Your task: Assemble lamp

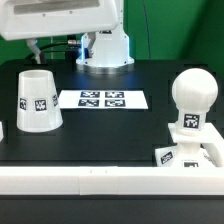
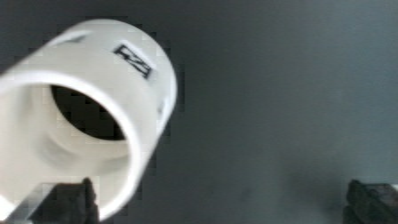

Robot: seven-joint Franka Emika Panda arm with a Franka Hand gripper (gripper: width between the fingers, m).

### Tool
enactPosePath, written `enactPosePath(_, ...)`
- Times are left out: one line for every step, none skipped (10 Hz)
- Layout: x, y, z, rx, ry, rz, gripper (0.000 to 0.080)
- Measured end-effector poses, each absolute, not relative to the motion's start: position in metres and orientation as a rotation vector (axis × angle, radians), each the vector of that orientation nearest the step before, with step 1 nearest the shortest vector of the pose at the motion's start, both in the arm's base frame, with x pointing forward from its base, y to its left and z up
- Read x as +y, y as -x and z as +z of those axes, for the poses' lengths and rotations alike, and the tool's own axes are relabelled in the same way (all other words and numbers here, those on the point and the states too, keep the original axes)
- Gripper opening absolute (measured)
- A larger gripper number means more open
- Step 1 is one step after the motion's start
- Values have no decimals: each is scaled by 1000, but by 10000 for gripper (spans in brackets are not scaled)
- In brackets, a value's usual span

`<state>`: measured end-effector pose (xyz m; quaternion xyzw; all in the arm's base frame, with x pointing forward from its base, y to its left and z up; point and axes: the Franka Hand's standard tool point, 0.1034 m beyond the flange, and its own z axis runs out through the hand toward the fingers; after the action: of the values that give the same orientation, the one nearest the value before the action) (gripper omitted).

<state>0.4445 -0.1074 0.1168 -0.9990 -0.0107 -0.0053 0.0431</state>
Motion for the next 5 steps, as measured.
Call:
enactPosePath(-112, -443, 113, -58, 3057, -12, 698)
enactPosePath(-114, -442, 109, -57, 3058, -1, 698)
enactPosePath(-116, -443, 105, -56, 3060, 9, 698)
enactPosePath(-116, -443, 101, -57, 3062, 17, 698)
enactPosePath(-117, -441, 93, -59, 3067, 29, 698)
